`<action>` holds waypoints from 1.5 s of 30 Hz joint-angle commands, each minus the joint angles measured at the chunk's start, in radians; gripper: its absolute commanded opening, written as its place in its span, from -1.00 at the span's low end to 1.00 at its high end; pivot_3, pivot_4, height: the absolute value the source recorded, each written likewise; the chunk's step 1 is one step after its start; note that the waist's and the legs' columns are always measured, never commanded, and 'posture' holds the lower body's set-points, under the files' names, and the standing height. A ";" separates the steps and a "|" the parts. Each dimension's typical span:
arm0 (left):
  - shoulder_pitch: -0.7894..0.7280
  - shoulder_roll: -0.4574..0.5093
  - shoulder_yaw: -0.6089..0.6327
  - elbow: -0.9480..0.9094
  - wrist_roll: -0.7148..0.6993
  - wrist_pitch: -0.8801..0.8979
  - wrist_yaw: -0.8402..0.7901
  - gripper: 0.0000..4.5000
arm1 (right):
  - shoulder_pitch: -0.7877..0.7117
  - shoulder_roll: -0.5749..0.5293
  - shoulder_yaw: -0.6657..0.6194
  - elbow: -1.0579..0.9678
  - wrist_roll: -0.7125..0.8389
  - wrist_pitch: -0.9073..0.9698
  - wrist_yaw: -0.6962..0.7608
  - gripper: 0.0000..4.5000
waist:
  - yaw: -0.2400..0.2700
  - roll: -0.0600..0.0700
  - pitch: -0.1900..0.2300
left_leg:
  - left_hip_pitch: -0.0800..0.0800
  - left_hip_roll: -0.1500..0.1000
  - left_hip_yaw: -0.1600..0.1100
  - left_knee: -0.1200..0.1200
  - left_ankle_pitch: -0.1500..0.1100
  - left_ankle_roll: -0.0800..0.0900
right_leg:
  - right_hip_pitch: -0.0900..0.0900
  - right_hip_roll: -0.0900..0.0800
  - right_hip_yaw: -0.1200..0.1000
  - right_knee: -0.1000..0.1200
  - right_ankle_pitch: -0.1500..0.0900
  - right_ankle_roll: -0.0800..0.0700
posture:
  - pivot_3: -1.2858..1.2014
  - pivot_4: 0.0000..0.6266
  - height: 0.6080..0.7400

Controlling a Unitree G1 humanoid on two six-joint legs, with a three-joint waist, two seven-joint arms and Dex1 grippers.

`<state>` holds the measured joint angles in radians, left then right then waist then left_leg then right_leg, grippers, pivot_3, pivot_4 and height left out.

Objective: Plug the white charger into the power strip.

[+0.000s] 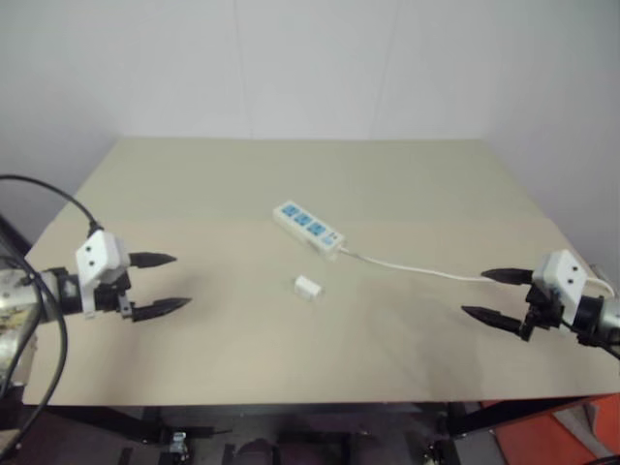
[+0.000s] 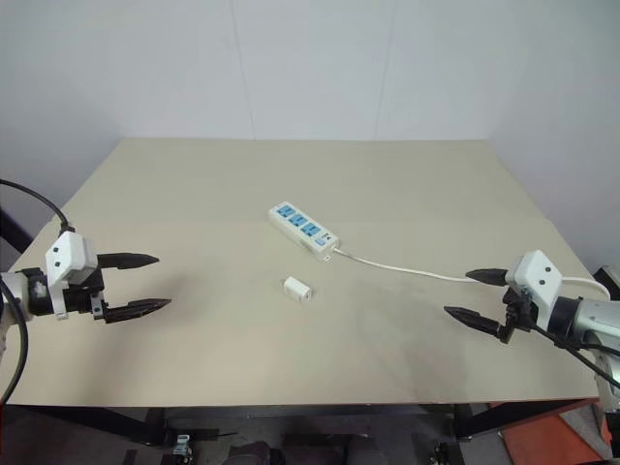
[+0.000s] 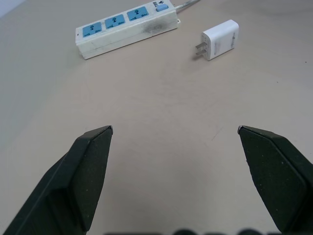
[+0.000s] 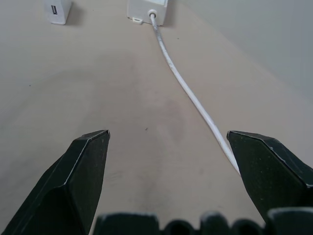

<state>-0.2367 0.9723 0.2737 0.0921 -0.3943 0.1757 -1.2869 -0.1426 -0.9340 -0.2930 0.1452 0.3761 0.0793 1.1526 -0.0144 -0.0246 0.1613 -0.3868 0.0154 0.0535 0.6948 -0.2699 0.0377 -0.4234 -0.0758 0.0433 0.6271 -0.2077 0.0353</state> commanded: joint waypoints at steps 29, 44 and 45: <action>-0.064 -0.005 -0.031 -0.009 -0.006 -0.016 0.006 0.99 | -0.465 0.453 0.271 0.328 -0.159 -0.087 -0.240 1.00 | -0.026 -0.001 0.001 | -0.002 0.000 -0.002 -0.001 0.000 0.000 | -0.004 0.001 0.001 0.001 0.000 -0.001 | 0.03 -0.52 1.00; 0.021 0.008 0.000 -0.066 -0.006 -0.013 0.020 0.99 | -0.843 0.619 0.365 0.928 -0.370 -0.158 -0.384 1.00 | -0.032 -0.001 0.002 | -0.004 0.000 -0.006 -0.001 0.000 -0.001 | -0.006 -0.001 0.000 0.001 0.001 -0.001 | 0.03 -0.52 1.00; 0.022 0.006 -0.002 -0.064 -0.005 -0.014 0.021 0.99 | -0.858 0.617 0.365 0.953 -0.373 -0.133 -0.363 1.00 | -0.033 -0.001 0.003 | -0.004 0.000 -0.006 -0.001 0.000 -0.001 | -0.006 -0.001 0.000 0.001 0.001 -0.001 | 0.03 -0.52 1.00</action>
<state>-0.2163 0.9593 0.2400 0.0530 -0.3927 0.1758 -1.2732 -0.9679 -0.3036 0.0693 1.0835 0.0145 -0.0764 0.7662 -0.0475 -0.0252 0.1639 -0.3907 0.0155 0.0478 0.6932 -0.2695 0.0370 -0.4290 -0.0766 0.0430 0.6285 -0.2067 0.0339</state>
